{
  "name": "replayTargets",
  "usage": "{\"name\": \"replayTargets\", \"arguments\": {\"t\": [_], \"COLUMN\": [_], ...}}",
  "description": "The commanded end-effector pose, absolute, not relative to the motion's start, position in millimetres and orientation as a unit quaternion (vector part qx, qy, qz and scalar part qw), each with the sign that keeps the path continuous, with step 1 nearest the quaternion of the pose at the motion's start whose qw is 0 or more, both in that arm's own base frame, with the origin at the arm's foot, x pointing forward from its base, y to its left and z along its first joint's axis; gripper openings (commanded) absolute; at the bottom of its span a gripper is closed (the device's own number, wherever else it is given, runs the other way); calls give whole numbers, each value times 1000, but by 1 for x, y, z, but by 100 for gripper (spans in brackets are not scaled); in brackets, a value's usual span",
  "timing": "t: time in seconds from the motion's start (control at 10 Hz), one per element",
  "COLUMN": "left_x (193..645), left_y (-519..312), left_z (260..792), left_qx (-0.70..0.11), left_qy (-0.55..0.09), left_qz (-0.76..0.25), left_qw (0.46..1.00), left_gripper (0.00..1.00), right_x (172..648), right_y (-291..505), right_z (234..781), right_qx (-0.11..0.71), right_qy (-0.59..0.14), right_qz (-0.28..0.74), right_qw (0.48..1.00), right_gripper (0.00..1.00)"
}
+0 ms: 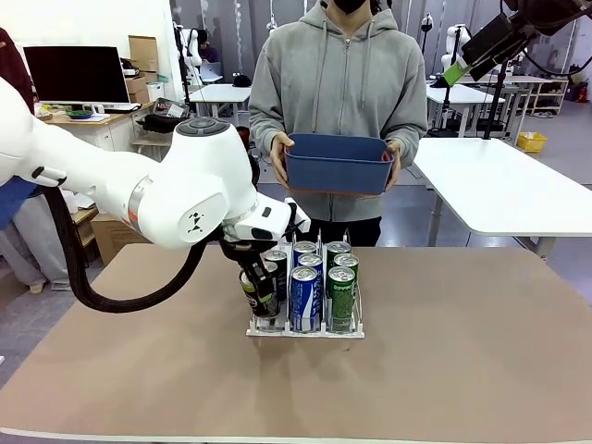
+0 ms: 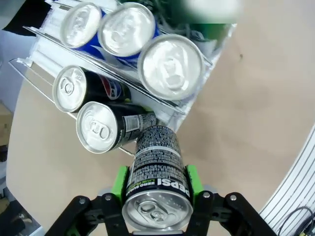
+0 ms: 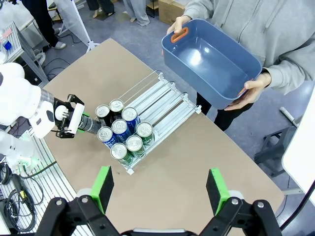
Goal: Fill the beverage cans into the dispenser.
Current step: Place the picked Pepsi coke in the line of the Automatic Can Dispenser with the same cans.
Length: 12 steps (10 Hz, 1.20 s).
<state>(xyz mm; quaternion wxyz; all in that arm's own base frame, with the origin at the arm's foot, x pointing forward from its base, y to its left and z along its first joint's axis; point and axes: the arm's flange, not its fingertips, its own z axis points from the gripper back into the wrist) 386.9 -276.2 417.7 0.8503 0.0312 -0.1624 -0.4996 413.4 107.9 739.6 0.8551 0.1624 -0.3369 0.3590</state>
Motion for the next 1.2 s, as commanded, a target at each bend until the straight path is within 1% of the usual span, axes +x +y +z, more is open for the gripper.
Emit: {"name": "replayTargets", "arguments": {"t": [0.0, 0.2, 0.5, 0.6, 0.7, 1.0, 1.1], "left_x": [409, 423, 425, 421, 410, 410, 409], "left_y": [-284, -287, -291, -293, -290, -290, -293], "left_z": [421, 422, 421, 425, 416, 416, 414], "left_qx": [62, 66, 79, 55, 53, 53, 54], "left_qy": [-208, -202, -160, -155, -161, -161, -150], "left_qz": [-467, -472, -462, -462, -475, -475, -478], "left_qw": [857, 855, 869, 871, 863, 863, 864], "left_gripper": [58, 58, 58, 58, 58, 58, 58], "right_x": [413, 413, 413, 413, 413, 413, 413], "right_y": [107, 107, 107, 107, 107, 107, 107], "right_z": [739, 739, 739, 739, 739, 739, 739], "right_qx": [163, 163, 163, 163, 163, 163, 163], "right_qy": [-337, -337, -337, -337, -337, -337, -337], "right_qz": [358, 358, 358, 358, 358, 358, 358], "right_qw": [855, 855, 855, 855, 855, 855, 855], "right_gripper": [100, 100, 100, 100, 100, 100, 100]}}
